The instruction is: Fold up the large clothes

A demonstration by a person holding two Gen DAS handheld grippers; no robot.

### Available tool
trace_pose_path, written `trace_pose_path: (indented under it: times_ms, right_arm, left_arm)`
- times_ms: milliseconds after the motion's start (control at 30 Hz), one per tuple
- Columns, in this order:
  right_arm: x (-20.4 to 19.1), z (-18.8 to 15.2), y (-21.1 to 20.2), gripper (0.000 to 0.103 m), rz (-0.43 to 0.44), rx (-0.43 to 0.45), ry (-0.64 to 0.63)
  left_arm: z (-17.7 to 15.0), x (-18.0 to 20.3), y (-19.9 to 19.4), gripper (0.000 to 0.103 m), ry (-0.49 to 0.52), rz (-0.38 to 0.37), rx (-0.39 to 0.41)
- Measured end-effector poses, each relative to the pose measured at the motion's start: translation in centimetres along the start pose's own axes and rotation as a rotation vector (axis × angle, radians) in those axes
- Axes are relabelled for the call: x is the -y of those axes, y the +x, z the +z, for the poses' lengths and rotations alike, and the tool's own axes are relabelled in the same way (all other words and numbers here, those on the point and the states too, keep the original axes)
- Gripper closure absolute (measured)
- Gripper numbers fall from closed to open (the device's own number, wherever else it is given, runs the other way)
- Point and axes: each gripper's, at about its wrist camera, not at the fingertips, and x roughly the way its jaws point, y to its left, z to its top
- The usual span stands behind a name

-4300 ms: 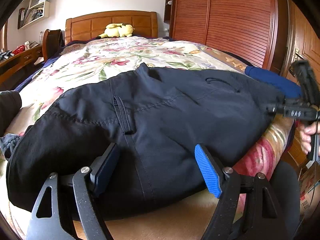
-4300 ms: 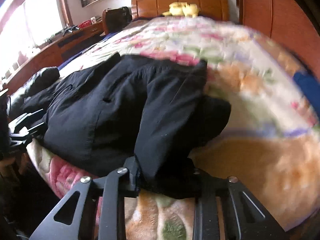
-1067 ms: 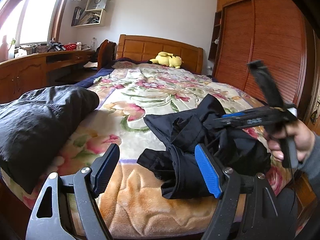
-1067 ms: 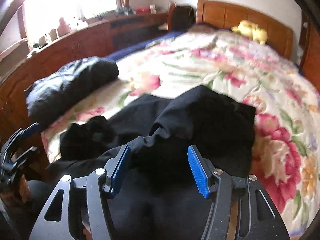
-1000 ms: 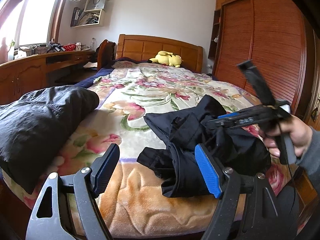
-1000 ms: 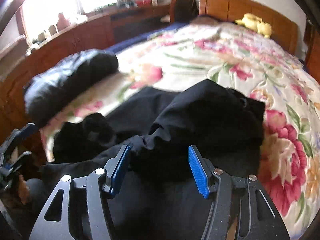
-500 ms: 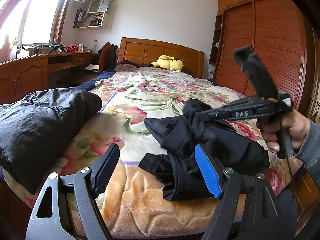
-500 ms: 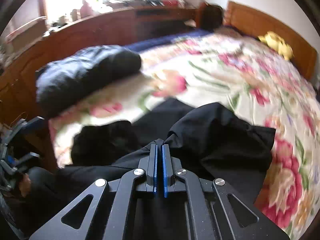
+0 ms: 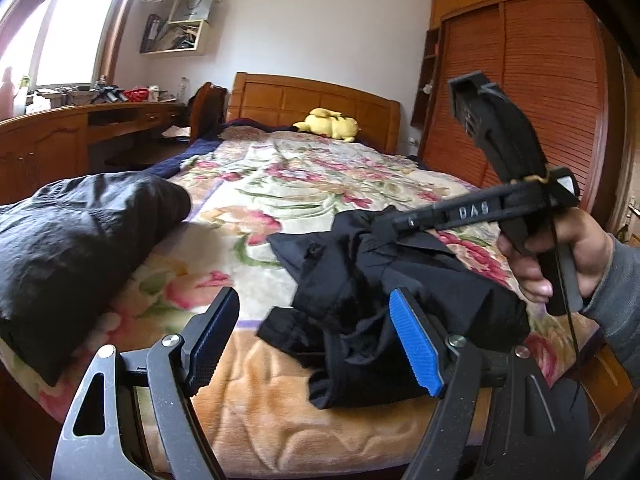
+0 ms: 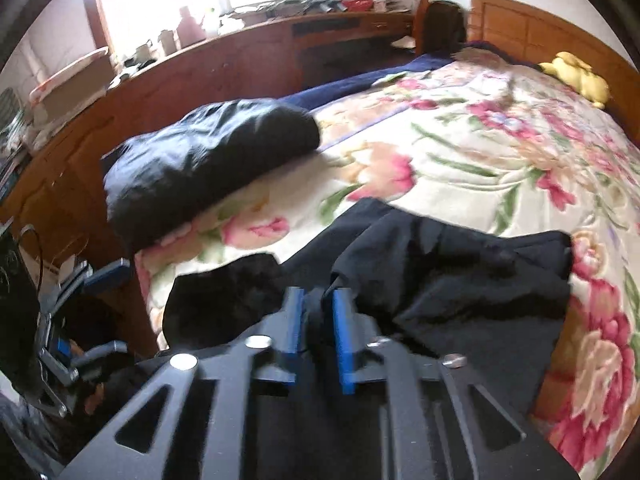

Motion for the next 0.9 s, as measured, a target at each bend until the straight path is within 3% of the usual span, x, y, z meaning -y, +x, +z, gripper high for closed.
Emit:
trace_pose_path:
  times_ms: [67, 100, 267, 400, 500, 567, 733, 900]
  right_arm:
    - [0.6, 0.1, -0.9, 0.044, -0.032, 0.034, 0.011]
    - [1.0, 0.0, -1.6, 0.041, -0.047, 0.055, 0.018]
    - [3.2, -1.7, -3.4, 0.038, -0.223, 0.111, 0.043]
    - [4.4, -3.7, -2.1, 0.038, -0.322, 0.081, 0.046]
    - [5.4, -4.5, -0.7, 0.033, -0.384, 0.076, 0.064]
    - [6.5, -4.7, 0.4, 0.025, -0.382, 0.061, 0.099]
    - [9.7, -4.7, 3.7, 0.018, -0.368, 0.032, 0.165]
    - [11.9, -3.9, 5.9, 0.007, -0.353, 0.033, 0.201]
  left_arm:
    - [0.1, 0.7, 0.1, 0.025, 0.011, -0.012, 0.006]
    - [0.1, 1.0, 0.3, 0.025, 0.017, -0.014, 0.005]
    - [-0.1, 2.3, 2.0, 0.024, 0.044, 0.009, -0.033]
    - [-0.8, 2.0, 3.7, 0.024, 0.057, 0.059, -0.104]
    - [-1.6, 1.0, 4.3, 0.023, 0.036, 0.047, -0.161]
    - [-2.2, 0.8, 4.3, 0.023, 0.042, 0.053, -0.185]
    - [-3.9, 1.2, 4.3, 0.023, 0.062, 0.067, -0.238]
    - [-4.5, 0.7, 4.5, 0.023, 0.012, 0.046, -0.268]
